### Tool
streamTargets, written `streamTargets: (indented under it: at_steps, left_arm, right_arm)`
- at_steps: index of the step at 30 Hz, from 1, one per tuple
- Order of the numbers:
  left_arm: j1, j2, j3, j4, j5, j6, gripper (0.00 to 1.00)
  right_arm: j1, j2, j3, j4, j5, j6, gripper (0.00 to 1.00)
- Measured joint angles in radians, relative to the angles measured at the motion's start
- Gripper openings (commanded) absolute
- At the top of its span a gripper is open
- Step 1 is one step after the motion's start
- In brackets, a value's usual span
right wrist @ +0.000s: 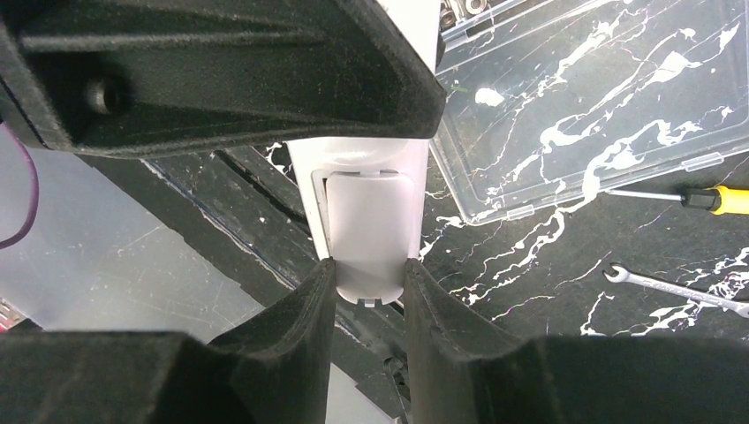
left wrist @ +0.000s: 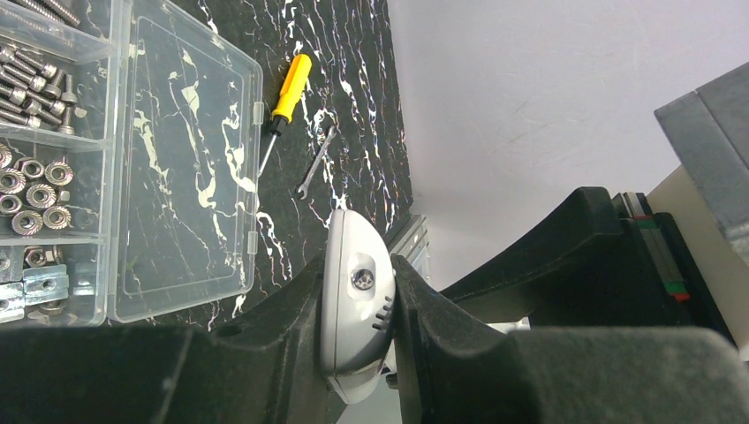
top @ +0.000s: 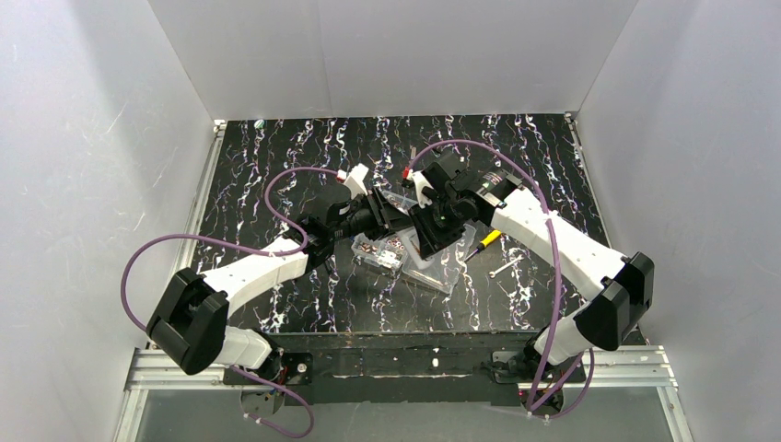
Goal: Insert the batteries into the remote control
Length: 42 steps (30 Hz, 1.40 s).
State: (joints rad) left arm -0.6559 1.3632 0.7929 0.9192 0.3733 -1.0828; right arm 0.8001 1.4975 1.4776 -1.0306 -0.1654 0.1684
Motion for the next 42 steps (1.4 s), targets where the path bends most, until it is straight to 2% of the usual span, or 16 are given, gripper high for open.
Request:
streamTargets:
  at_steps: [17, 42]
  left_arm:
    - [0.001, 0.000, 0.000, -0.001, -0.010, 0.000, 0.00]
    - [0.006, 0.020, 0.000, 0.056, -0.023, -0.068, 0.00]
  right_arm:
    - [0.001, 0.037, 0.026, -0.008, -0.015, -0.004, 0.29]
    - [0.006, 0.063, 0.105, -0.014, 0.055, -0.016, 0.54]
